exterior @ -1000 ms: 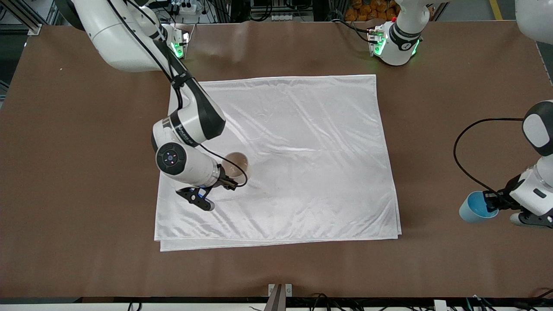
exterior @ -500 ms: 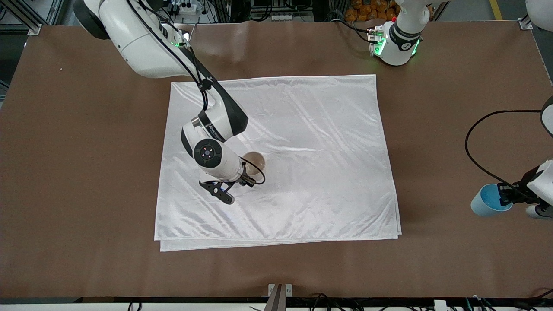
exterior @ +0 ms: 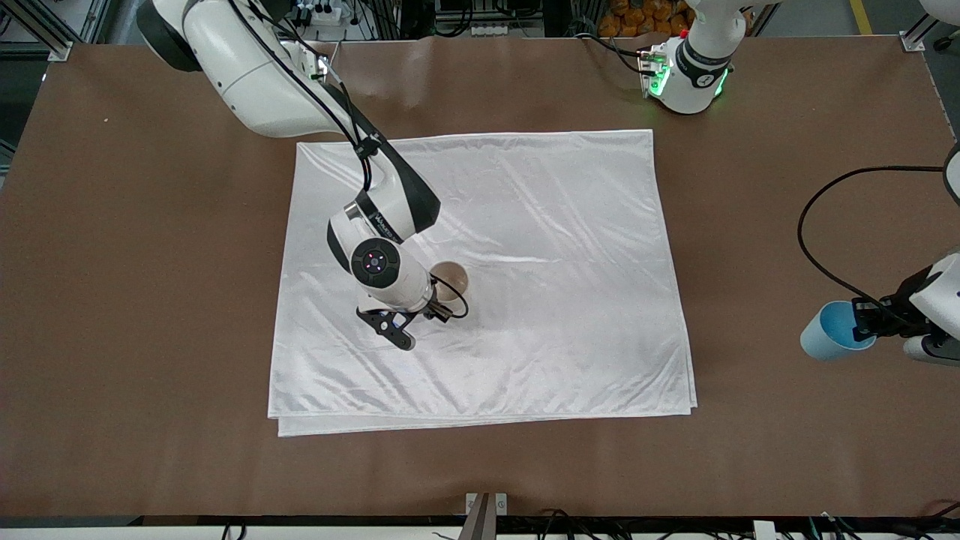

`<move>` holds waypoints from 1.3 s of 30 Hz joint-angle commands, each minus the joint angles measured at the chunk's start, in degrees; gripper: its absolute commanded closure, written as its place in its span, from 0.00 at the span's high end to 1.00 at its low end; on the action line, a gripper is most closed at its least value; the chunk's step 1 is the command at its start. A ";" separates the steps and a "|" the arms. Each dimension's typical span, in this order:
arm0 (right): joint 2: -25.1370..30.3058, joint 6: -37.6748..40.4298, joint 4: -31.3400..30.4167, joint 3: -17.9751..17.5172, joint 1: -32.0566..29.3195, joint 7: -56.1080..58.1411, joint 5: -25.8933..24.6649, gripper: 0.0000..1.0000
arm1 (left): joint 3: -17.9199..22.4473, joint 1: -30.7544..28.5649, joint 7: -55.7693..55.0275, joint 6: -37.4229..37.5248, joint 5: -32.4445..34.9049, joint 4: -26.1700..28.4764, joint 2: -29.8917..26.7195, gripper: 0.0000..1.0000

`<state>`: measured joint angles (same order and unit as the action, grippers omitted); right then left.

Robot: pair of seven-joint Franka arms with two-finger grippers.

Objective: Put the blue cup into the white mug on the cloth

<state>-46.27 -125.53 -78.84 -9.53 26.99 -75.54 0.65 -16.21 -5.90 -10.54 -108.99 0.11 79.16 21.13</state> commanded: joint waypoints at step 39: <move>1.71 18.04 3.26 0.39 -19.60 37.39 -6.01 1.00 | -7.17 29.97 -63.73 -12.91 11.58 -0.24 9.98 0.00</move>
<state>-46.12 -108.48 -74.01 -8.38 9.10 -41.30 -3.14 -24.35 21.30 -69.48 -118.22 9.53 79.73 27.67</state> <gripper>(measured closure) 0.000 0.965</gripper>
